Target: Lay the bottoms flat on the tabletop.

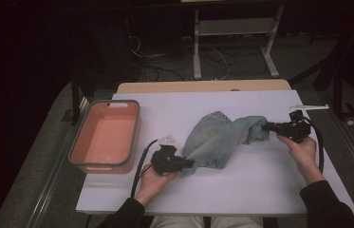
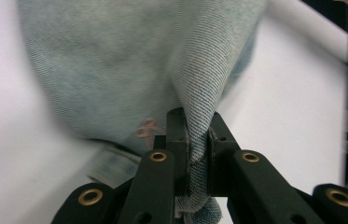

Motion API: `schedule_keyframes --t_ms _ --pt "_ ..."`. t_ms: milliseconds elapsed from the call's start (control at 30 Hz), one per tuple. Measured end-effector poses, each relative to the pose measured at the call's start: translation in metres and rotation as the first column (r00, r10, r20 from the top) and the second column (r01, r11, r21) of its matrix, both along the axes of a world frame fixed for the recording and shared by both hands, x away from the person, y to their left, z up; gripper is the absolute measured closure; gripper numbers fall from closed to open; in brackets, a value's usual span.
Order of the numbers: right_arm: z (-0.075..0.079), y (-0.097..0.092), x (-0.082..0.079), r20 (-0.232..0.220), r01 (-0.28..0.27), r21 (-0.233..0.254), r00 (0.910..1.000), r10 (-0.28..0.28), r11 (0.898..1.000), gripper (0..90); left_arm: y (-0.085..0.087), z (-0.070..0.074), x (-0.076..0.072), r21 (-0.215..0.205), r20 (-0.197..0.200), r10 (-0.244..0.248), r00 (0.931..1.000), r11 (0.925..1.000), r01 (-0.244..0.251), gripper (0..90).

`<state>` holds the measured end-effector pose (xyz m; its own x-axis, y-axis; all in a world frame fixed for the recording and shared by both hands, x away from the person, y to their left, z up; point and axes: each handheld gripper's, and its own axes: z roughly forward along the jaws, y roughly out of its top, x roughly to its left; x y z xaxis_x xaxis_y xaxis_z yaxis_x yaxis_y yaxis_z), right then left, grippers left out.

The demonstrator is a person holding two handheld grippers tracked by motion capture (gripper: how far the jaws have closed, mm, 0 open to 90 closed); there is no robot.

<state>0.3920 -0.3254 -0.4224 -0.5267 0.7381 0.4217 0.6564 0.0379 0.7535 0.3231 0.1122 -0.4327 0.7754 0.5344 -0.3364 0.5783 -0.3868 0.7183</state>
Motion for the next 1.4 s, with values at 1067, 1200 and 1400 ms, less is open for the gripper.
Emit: schedule_keyframes --t_ms 1067,1200,1400 --pt "-0.007 0.0 0.019 0.018 0.133 -0.026 0.991 -0.132 0.991 60.7 -0.012 -0.015 0.028 -0.046 -0.048 0.097 0.9941 0.994 -0.099 81.8" --pt "-0.004 -0.004 0.005 0.024 0.157 -0.041 0.9874 -0.156 0.987 55.5 -0.011 -0.015 0.027 -0.058 -0.06 0.097 0.9935 0.9933 -0.1 81.8" --pt "0.001 -0.012 -0.012 0.035 0.206 -0.033 0.9781 -0.205 0.978 48.6 -0.009 -0.014 0.026 -0.072 -0.069 0.094 0.9932 0.9925 -0.099 81.7"
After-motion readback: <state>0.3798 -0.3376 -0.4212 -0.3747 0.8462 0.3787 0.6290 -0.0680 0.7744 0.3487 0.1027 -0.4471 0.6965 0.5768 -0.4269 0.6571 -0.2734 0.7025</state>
